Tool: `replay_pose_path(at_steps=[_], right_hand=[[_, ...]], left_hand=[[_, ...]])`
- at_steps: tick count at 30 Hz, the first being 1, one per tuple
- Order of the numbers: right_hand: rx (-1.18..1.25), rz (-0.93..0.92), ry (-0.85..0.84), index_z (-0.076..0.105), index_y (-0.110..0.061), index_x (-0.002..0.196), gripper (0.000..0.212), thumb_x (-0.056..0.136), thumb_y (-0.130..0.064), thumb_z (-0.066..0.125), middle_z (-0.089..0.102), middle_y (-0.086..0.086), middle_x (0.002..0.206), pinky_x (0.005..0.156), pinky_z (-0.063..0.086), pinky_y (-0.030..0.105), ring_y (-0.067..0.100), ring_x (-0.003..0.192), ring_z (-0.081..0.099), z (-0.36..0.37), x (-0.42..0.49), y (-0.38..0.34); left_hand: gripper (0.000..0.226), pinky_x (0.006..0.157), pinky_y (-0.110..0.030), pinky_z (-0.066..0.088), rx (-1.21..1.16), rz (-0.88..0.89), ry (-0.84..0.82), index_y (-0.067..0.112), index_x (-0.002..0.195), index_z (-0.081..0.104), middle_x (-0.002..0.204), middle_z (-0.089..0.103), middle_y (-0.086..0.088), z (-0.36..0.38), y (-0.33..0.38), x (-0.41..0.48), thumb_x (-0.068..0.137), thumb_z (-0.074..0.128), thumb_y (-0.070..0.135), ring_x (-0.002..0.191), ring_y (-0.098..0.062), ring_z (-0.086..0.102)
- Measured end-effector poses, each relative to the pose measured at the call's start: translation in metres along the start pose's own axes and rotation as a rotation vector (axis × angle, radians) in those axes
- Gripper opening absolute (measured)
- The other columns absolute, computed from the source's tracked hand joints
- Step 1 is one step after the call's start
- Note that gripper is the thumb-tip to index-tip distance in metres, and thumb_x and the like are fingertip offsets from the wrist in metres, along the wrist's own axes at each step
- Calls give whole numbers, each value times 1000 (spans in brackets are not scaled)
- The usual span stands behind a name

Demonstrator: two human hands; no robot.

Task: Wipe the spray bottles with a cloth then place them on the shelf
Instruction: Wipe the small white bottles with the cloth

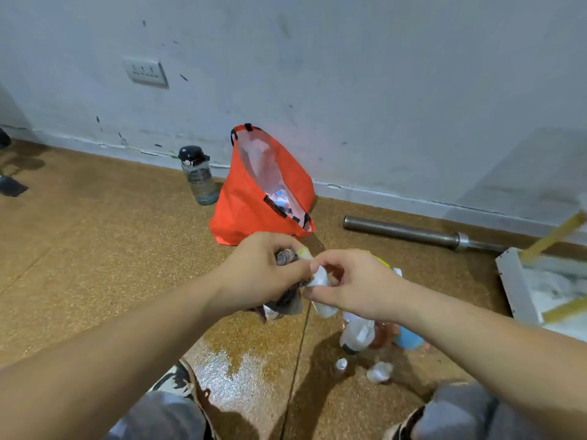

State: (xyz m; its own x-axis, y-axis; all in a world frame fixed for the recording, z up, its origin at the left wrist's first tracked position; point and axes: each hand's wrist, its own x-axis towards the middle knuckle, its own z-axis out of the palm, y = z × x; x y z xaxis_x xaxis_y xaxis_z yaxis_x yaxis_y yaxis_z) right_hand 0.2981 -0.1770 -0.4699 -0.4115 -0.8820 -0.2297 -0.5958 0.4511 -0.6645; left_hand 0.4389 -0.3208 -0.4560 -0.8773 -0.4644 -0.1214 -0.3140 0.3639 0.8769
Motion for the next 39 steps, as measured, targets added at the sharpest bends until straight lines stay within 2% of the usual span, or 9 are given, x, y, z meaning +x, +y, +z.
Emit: replay_pose_path(at_steps=[5, 8, 11, 13, 17, 23, 28, 33, 39], right_hand=[[-27, -60, 91, 67, -26, 91, 46, 76, -69, 62, 69, -3, 82, 78, 55, 46, 16, 79, 64, -21, -19, -5], [9, -81, 134, 66, -27, 95, 33, 87, -59, 66, 69, -2, 86, 79, 54, 45, 16, 80, 63, -19, -24, -1], [18, -148, 155, 59, -27, 89, 23, 94, -49, 64, 61, -3, 79, 68, 49, 43, 13, 70, 55, -6, -21, 3], [-12, -205, 154, 51, -32, 83, 21, 95, -46, 62, 53, -8, 76, 65, 42, 36, 8, 71, 51, 3, -14, 0], [-80, -214, 95, 56, -25, 87, 22, 95, -45, 61, 51, -7, 77, 62, 38, 33, 11, 68, 49, 10, -2, -4], [-102, -148, 81, 44, -33, 79, 30, 96, -50, 62, 44, -13, 79, 64, 31, 26, 4, 70, 44, -2, 9, 6], [-116, -161, 49, 47, -34, 83, 25, 96, -49, 62, 45, -14, 83, 66, 30, 25, 2, 76, 45, -7, 10, 6], [-42, -247, 77, 46, -27, 82, 25, 96, -42, 60, 45, -13, 82, 66, 38, 28, 3, 79, 48, -10, 8, 13], [51, -333, 79, 56, -20, 97, 14, 96, -32, 61, 53, -6, 88, 71, 42, 31, 14, 83, 51, -14, 6, 14]], left_hand=[[16, 68, -21, 55, -135, -13, 160, 28, 94, 79, 83, 77, 15, -7, 25, -15, 85, 82, 41, 74, 0, 70], [33, 82, -40, 60, -209, -74, 423, 24, 92, 78, 86, 78, 6, -18, 20, -13, 96, 64, 54, 85, -16, 74], [47, 63, -42, 55, -209, 50, 543, 20, 92, 73, 85, 73, -10, -19, 23, -11, 103, 46, 57, 75, -27, 68], [46, 60, -36, 57, -151, 198, 448, 25, 106, 72, 93, 74, -4, -13, 25, -8, 107, 38, 56, 80, -21, 70], [46, 93, -15, 47, -13, 235, 133, 27, 133, 66, 121, 71, 19, 5, 15, 12, 108, 35, 50, 113, 10, 61], [44, 61, -34, 50, 69, -44, 187, 24, 87, 61, 73, 67, 6, 4, 15, 40, 93, 55, 67, 69, -11, 66], [48, 53, -39, 40, 567, 169, 258, 27, 73, 39, 58, 47, 6, 8, 15, 42, 91, 40, 71, 61, -28, 56], [55, 50, -27, 35, 82, 111, 266, 14, 72, 47, 53, 46, 11, 10, 11, 40, 105, 42, 57, 49, -7, 44], [61, 82, -54, 63, -612, -304, 226, 8, 92, 79, 86, 79, -15, 12, 19, 35, 103, 48, 60, 79, -29, 76]])
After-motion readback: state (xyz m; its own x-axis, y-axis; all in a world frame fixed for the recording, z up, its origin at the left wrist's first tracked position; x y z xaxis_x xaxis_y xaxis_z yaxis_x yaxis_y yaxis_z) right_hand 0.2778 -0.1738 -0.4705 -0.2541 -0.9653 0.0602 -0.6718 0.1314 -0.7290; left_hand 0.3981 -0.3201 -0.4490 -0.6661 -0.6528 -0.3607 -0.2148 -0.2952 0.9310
